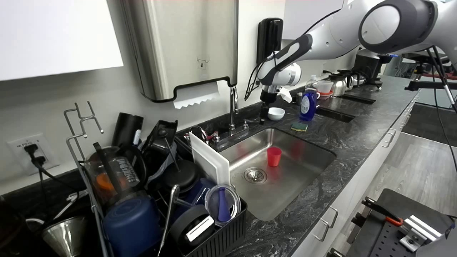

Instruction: Push the right faucet handle backwards, take the red cup out of the sink

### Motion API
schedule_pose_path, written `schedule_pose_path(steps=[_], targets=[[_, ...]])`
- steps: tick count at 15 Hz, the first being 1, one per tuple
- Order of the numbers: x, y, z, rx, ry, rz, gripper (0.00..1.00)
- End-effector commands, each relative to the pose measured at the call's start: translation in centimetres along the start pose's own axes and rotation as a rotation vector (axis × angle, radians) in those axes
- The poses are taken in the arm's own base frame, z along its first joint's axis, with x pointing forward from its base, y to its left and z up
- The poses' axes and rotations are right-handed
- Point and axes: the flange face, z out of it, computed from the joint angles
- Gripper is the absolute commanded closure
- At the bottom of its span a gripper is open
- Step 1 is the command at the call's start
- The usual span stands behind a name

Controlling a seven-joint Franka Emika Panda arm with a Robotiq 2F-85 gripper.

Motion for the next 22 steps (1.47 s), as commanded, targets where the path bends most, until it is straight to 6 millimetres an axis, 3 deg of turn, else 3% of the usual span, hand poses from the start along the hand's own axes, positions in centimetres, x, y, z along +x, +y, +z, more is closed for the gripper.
schedule_pose_path(steps=[1, 13, 19, 22], targets=[[0.0, 0.2, 0.0, -0.06, 0.0, -0.002, 0.0], [-0.1, 0.4, -0.2, -0.098, 0.017, 0.009, 0.0], [-0.6, -0.6, -2.5, -0.12, 0.02, 0.114, 0.0], [-1.1, -1.4, -4.7, -0.126, 0.015, 0.173, 0.0]])
